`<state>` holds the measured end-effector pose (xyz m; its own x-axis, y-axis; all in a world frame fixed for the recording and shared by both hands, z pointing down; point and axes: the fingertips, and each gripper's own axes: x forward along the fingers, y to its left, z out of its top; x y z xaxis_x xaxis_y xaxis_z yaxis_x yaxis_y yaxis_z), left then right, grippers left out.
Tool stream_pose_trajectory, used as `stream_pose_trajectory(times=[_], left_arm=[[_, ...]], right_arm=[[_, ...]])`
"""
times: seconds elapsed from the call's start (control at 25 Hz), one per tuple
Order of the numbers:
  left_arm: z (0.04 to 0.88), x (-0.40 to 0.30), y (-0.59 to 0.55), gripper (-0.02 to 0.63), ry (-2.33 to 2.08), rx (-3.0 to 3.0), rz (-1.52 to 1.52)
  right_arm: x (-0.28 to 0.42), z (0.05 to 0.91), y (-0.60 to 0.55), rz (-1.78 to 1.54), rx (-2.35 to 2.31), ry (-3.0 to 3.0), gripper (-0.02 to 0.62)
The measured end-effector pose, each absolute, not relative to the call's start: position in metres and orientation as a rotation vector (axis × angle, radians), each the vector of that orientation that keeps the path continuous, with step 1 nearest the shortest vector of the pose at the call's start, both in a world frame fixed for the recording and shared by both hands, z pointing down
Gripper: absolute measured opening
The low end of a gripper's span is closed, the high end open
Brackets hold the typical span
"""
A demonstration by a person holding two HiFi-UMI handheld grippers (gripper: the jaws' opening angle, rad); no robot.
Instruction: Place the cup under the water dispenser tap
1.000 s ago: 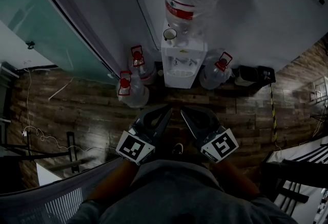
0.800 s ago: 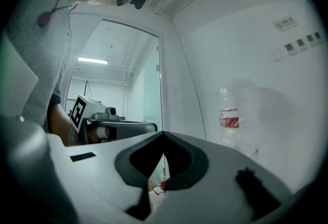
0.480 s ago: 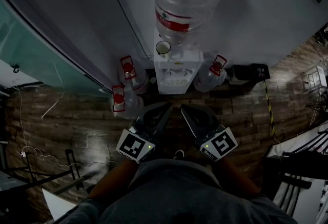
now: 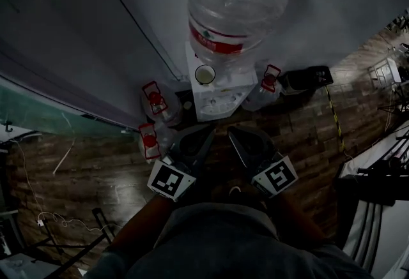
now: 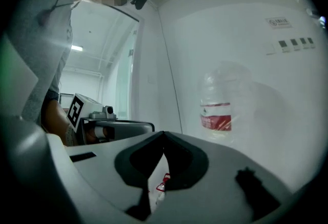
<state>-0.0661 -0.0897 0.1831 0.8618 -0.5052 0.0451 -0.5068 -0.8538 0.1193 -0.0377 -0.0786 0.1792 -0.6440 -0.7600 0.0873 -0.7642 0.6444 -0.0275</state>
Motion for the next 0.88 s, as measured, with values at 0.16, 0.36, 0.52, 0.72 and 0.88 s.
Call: stream_pose_trajectory(times=[0.16, 0.36, 0.52, 0.72, 0.88], left_arm=[[0.199, -0.072, -0.125, 0.008, -0.746, 2.899, 0.029], [0.222, -0.075, -0.160, 0.008, -0.783, 2.883, 0.039], [0.247, -0.075, -0.189, 0.008, -0.864, 2.843, 0.038], [0.281, -0.071, -0.215, 0.008, -0.944, 2.770, 0.023], [0.309, -0.068, -0.231, 0.008, -1.001, 2.745, 0.012]], right_arm=[[-0.040, 0.192, -0.116, 0.106, 1.381, -2.749, 0.012], [-0.036, 0.213, -0.150, 0.104, 1.424, -2.718, 0.012], [-0.030, 0.241, -0.178, 0.130, 1.420, -2.702, 0.012], [-0.022, 0.280, -0.204, 0.153, 1.407, -2.672, 0.012], [-0.017, 0.308, -0.221, 0.142, 1.401, -2.672, 0.012]])
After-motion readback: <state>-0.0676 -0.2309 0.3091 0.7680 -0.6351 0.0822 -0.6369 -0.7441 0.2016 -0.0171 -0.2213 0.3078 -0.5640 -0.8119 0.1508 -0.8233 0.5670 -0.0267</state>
